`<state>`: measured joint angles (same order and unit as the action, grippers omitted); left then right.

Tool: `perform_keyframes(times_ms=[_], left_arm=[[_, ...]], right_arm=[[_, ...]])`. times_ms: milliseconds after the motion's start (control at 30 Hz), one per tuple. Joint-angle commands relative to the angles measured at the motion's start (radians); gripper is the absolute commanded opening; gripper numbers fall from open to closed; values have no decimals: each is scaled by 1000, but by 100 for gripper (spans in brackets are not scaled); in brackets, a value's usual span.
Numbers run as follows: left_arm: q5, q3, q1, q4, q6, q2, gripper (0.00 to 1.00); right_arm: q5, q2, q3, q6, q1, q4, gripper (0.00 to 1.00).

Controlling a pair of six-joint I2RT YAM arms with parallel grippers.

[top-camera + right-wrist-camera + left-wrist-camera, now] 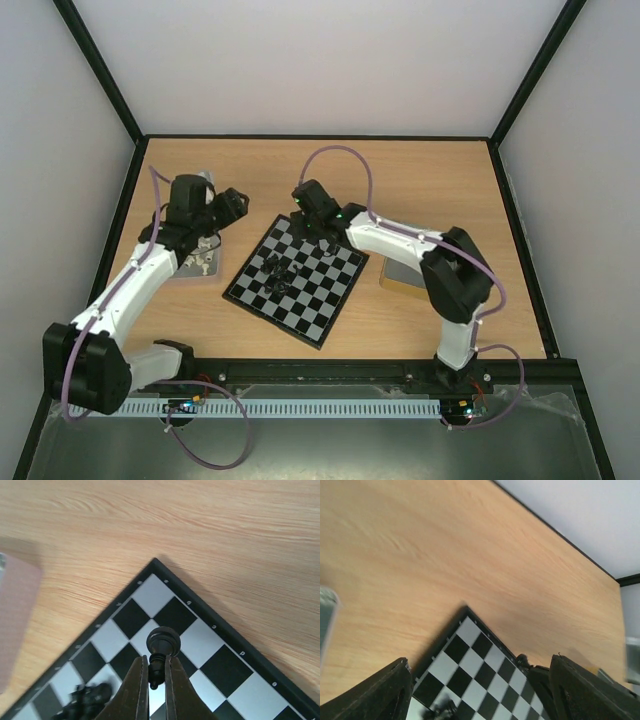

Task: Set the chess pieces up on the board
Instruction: Place the chess piece on the chessboard.

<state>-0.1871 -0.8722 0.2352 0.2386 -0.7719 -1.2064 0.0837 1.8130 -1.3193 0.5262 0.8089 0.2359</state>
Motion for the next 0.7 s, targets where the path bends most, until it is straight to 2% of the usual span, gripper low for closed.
perform_keyframes(times_ms=[0,167,300,667], left_arm=[[160,-86,0,160,245,65,77],[212,-59,-1,137,329,110,78],[214,-38,-1,119,338,102,78],[183,-28,-1,120,329,88,78]], right_arm=[[-87,107,-131,-75,-3,220,2],[-82,208,-248,-92,-3,325,2],[-102,261,-316,-93,-2,393,2],[-85,324,-363,-89,-3,448,2]])
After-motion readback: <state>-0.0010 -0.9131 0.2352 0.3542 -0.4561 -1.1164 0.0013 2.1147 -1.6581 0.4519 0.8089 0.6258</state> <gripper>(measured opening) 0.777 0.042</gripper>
